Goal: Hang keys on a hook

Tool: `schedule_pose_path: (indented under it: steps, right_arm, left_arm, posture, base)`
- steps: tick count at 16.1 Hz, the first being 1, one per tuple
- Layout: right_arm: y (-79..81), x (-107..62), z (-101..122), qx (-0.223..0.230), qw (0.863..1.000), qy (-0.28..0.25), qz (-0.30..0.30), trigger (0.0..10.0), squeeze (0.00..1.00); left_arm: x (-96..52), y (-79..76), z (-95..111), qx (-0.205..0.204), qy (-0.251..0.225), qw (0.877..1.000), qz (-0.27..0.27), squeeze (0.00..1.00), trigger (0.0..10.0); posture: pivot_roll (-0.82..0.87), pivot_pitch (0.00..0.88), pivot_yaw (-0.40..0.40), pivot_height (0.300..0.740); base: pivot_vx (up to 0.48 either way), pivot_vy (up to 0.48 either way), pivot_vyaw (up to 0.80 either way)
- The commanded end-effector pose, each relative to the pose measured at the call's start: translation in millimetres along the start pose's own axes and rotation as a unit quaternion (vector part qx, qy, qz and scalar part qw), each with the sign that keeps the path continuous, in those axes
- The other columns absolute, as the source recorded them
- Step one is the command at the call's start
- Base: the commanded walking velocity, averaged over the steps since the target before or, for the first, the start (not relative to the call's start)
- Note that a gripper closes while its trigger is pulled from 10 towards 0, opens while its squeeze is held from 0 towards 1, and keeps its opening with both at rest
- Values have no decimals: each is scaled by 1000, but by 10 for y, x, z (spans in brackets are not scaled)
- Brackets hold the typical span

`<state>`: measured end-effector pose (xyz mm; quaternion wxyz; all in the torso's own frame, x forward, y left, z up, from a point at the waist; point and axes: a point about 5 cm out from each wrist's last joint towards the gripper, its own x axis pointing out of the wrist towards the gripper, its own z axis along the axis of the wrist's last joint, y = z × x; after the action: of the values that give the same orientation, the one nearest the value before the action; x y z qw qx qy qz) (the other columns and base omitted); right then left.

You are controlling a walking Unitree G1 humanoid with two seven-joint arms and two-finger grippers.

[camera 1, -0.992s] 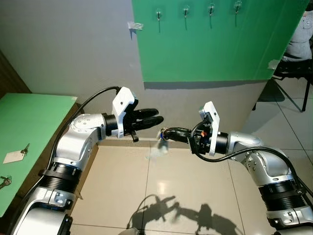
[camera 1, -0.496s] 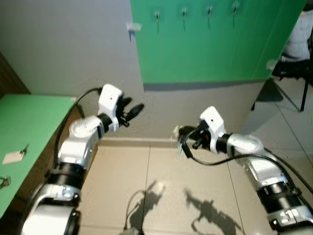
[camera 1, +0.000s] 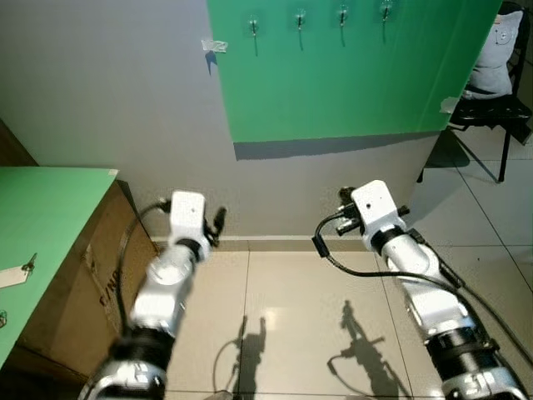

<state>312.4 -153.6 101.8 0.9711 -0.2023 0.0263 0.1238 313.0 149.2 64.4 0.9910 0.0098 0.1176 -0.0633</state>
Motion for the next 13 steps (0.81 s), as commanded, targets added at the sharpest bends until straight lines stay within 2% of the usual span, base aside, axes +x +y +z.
schedule_pose_path:
  steps: [1, 2, 3, 4, 6, 7, 8, 9, 11, 13]
  right_arm:
    - [4, -27, 21, 17, 999, -21, -44, 0, 0]
    - [12, -61, 21, 23, 997, -31, -64, 0, 0]
    - [51, -159, -5, 48, 995, -46, -74, 0, 0]
    - [58, -193, -16, 55, 994, -49, -76, 0, 0]
    - [69, -396, -164, 88, 992, -43, -85, 0, 0]
    - [52, -636, -369, 121, 988, -21, -96, 0, 0]
    - [31, -751, -472, 138, 985, -6, -108, 0, 0]
    - [-15, -942, -655, 169, 977, 25, -130, 0, 0]
    - [-58, -1133, -798, 195, 969, 44, -144, 0, 0]
    - [-39, -1176, -825, 211, 967, 46, -134, 0, 0]
  left_arm:
    - [-55, 7, 26, 16, -28, 999, 22, 0, 10000]
    - [-114, -6, -15, 37, -40, 998, 29, 0, 10000]
    - [-251, -4, -93, 54, -60, 996, 30, 0, 10000]
    - [-293, 7, -114, 54, -64, 996, 32, 0, 10000]
    - [-465, 126, -203, 39, -69, 996, 47, 0, 10000]
    - [-613, 227, -304, 19, -60, 996, 59, 0, 10000]
    - [-670, 260, -350, 9, -53, 996, 64, 0, 10000]
    - [-754, 269, -377, 5, -54, 997, 60, 0, 10000]
    - [-815, 224, -354, -15, -62, 997, 40, 0, 10000]
    - [-811, 160, -312, -17, -68, 997, 21, 0, 10000]
  posture:
    - [-239, 14, 138, 740]
    - [-239, 14, 138, 740]
    - [-244, 13, 138, 740]
    - [-244, 13, 138, 740]
    - [-242, 16, 137, 740]
    - [-238, 15, 139, 740]
    - [-238, 15, 139, 740]
    - [-241, 11, 140, 740]
    - [-248, 3, 140, 740]
    - [-258, 0, 138, 740]
  base:
    - [0, 0, 0]
    - [0, 0, 0]
    - [0, 0, 0]
    - [0, 0, 0]
    - [0, 0, 0]
    - [0, 0, 0]
    - [0, 0, 0]
    - [0, 0, 0]
    - [0, 0, 0]
    - [0, 0, 0]
